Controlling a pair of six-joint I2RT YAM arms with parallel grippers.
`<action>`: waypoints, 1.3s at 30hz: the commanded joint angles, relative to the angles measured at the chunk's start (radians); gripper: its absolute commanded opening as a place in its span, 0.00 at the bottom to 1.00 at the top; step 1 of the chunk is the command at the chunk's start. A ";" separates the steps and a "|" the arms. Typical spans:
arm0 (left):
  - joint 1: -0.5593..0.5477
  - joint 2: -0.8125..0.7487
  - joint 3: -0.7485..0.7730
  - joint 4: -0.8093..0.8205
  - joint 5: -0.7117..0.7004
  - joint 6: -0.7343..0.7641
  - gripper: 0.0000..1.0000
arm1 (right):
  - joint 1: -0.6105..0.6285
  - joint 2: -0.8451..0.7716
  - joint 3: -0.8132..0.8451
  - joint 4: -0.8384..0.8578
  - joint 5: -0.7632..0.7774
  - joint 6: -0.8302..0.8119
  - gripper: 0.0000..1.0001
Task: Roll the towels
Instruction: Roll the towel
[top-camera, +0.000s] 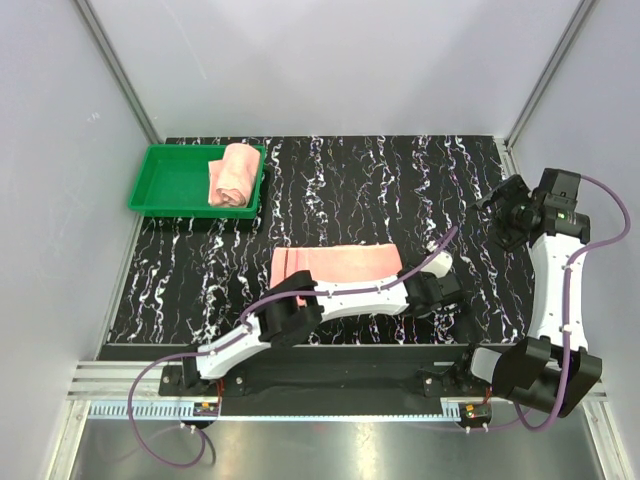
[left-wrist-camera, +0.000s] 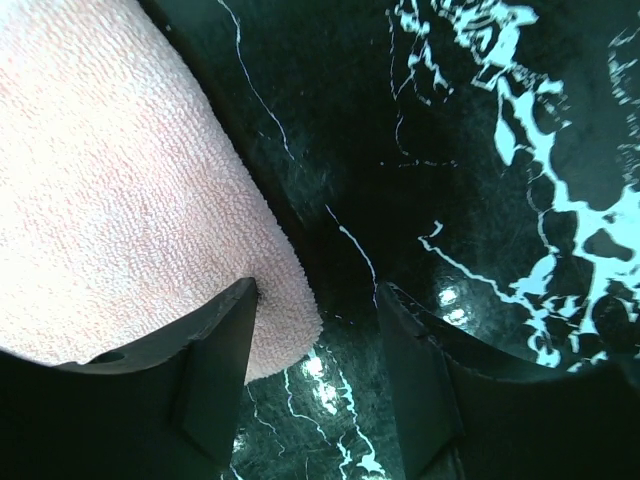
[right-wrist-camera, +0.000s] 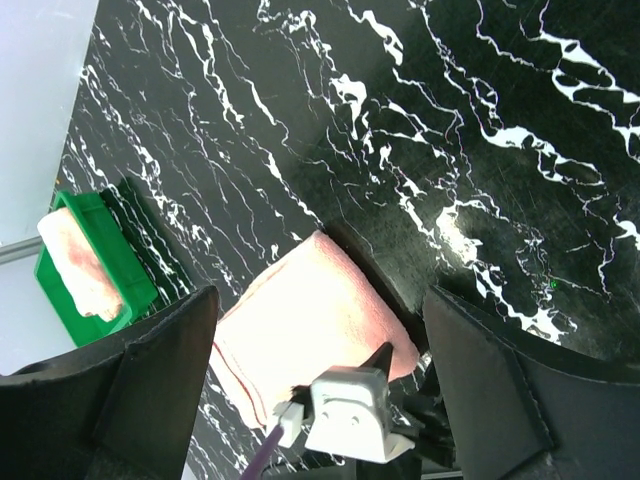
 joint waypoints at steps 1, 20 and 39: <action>-0.004 0.021 0.047 -0.029 -0.044 -0.014 0.55 | 0.004 -0.016 -0.009 0.008 -0.029 -0.016 0.91; 0.006 -0.196 -0.437 0.240 0.054 0.064 0.00 | 0.003 0.016 -0.016 0.040 -0.045 -0.016 0.89; 0.010 -0.532 -0.697 0.443 0.281 -0.092 0.00 | 0.004 0.061 0.001 0.066 -0.078 -0.015 0.87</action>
